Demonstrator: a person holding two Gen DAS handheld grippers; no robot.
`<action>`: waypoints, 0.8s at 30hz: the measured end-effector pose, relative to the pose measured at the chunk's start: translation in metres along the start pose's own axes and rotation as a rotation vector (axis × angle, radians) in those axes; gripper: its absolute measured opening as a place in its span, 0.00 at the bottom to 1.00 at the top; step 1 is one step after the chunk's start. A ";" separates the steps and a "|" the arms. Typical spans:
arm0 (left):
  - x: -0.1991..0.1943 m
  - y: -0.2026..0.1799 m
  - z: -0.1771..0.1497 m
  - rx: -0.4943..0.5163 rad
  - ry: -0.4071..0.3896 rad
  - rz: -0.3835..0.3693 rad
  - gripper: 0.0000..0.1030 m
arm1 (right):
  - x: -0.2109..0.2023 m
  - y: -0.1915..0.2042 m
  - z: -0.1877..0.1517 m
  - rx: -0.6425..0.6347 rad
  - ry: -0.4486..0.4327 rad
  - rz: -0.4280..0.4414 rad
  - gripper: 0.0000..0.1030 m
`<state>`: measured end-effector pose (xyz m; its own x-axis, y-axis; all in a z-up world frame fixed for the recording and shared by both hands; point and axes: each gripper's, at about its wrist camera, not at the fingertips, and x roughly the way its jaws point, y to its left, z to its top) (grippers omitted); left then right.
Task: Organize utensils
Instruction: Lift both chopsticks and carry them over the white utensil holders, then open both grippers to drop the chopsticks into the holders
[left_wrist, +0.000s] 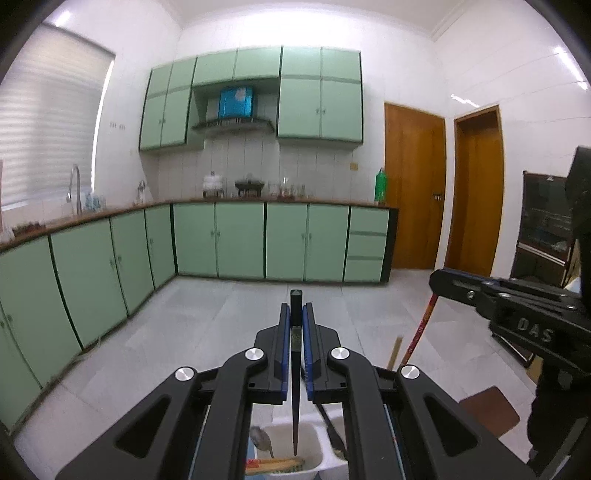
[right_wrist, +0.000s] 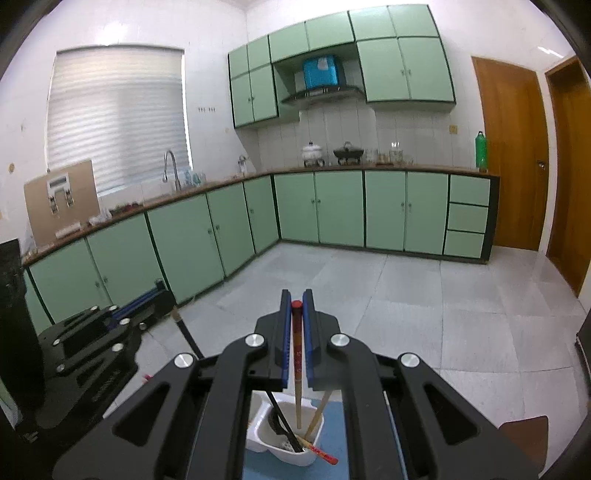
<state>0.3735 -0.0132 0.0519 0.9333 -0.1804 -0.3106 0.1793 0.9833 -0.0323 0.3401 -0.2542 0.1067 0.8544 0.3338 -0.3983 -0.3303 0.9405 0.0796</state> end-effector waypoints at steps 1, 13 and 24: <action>0.006 0.002 -0.006 -0.005 0.017 -0.002 0.06 | 0.005 0.000 -0.006 -0.009 0.012 -0.002 0.05; 0.019 0.009 -0.045 -0.003 0.127 -0.019 0.08 | 0.019 0.006 -0.053 -0.018 0.093 -0.021 0.09; -0.073 0.011 -0.027 -0.011 0.020 -0.013 0.57 | -0.083 -0.013 -0.058 0.043 -0.028 -0.085 0.64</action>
<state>0.2994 0.0117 0.0483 0.9242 -0.1932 -0.3294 0.1884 0.9810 -0.0467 0.2500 -0.2984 0.0858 0.8898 0.2533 -0.3795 -0.2389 0.9673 0.0854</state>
